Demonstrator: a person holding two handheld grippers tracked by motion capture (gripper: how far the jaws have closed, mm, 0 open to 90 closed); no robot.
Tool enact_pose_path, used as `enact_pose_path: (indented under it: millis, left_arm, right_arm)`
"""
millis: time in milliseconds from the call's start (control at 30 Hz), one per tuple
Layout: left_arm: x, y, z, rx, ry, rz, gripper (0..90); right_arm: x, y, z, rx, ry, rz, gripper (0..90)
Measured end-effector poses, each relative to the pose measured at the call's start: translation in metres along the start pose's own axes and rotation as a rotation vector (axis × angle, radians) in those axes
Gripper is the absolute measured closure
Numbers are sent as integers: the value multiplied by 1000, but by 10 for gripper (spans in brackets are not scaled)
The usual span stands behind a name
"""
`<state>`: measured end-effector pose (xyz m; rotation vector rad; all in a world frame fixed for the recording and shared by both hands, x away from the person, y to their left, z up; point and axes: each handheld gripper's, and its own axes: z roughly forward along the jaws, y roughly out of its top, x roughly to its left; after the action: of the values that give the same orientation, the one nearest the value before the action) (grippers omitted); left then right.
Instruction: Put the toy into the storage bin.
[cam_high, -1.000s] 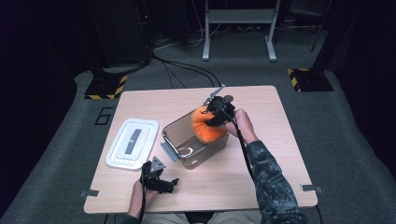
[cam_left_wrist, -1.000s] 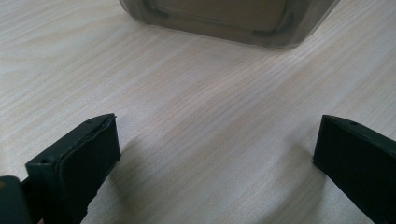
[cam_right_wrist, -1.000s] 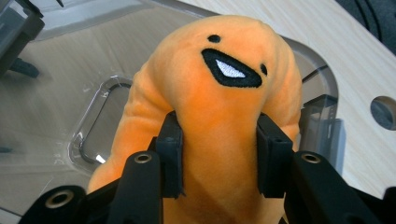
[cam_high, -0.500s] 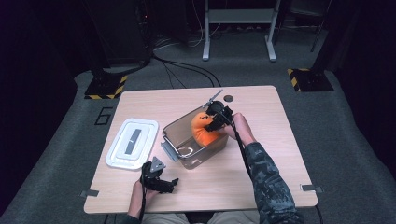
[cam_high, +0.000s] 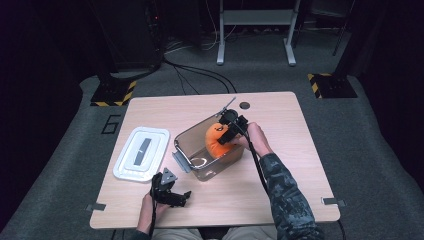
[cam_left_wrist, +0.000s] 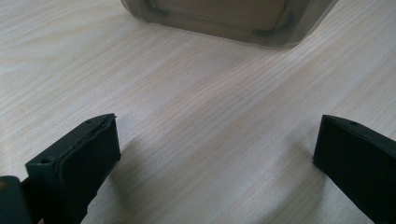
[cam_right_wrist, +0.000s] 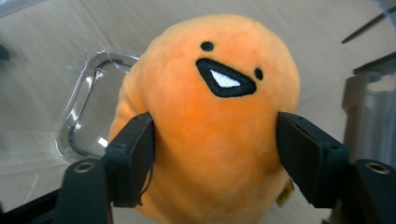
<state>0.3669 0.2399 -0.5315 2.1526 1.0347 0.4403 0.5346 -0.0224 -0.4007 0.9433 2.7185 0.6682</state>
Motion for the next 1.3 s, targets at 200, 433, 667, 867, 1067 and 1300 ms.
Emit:
enact_pose_path:
  millis: [200, 433, 667, 867, 1067, 1300]
  left_arm:
    - [0, 0, 0, 0, 0, 0, 2]
    - [0, 0, 0, 0, 1, 4, 2]
    - [0, 0, 0, 1, 1, 5, 2]
    - [0, 0, 0, 1, 1, 5, 2]
    - [0, 0, 0, 1, 0, 5, 2]
    - [0, 0, 0, 1, 0, 5, 2]
  right_arm:
    - [3, 2, -11, -31, -23, 23, 470]
    - [1, 2, -7, -16, -2, 33, 644]
    - [-1, -1, -7, -38, 10, 62, 573]
    - [-1, -5, -20, -123, -20, 87, 413]
    - [1, -12, -38, -193, -30, 90, 235]
    - [0, -35, -58, -287, -48, 105, 133]
